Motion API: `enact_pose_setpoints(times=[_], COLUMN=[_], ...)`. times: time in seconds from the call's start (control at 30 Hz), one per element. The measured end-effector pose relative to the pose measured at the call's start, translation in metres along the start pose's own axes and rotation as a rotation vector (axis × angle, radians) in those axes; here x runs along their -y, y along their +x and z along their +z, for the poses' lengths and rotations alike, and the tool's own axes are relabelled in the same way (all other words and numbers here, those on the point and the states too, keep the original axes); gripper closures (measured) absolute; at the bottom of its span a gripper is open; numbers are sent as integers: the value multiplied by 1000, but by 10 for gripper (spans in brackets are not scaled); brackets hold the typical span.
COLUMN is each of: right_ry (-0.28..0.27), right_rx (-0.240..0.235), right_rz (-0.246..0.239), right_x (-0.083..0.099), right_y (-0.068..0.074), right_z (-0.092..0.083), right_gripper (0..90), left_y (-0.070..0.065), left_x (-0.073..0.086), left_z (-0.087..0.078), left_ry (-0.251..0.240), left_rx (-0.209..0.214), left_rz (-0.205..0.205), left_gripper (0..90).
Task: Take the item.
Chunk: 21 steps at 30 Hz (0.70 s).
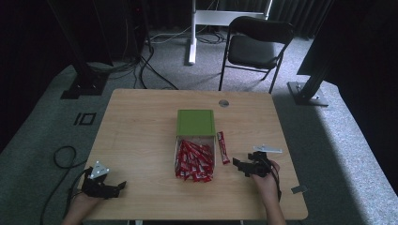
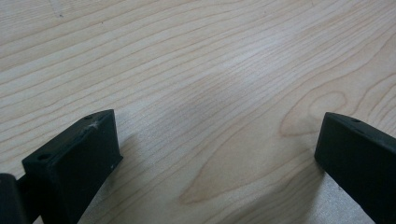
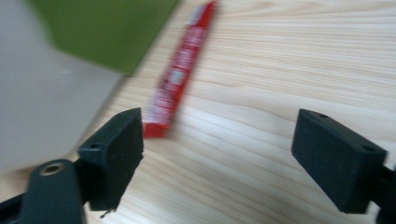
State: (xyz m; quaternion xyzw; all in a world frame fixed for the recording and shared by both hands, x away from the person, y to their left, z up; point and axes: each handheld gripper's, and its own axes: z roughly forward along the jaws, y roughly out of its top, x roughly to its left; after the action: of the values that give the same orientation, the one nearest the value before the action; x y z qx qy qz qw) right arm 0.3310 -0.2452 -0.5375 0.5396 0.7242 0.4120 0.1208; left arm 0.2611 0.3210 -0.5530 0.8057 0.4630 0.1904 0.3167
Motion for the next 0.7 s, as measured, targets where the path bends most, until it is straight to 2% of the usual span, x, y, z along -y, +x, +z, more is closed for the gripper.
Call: enact_pose_setpoints(times=[0.07, 0.4, 0.53, 0.57, 0.7], right_ry=[-10, -27, -23, -21, -16], right_rx=[6, 94, 104, 122, 142], right_rz=[43, 42, 50, 60, 60], right_x=[5, 16, 19, 23, 27], right_y=[-10, -28, -30, -35, -39], right_z=[-8, -31, -34, -39, -43], right_gripper=[158, 135, 134, 131, 129], left_y=[0, 0, 0, 0, 0], left_x=[0, 0, 0, 0, 0], left_z=[0, 0, 0, 0, 0], left_ry=[0, 0, 0, 0, 0], left_rx=[0, 0, 0, 0, 0], left_rz=[0, 0, 0, 0, 0], left_gripper=[7, 8, 8, 8, 8])
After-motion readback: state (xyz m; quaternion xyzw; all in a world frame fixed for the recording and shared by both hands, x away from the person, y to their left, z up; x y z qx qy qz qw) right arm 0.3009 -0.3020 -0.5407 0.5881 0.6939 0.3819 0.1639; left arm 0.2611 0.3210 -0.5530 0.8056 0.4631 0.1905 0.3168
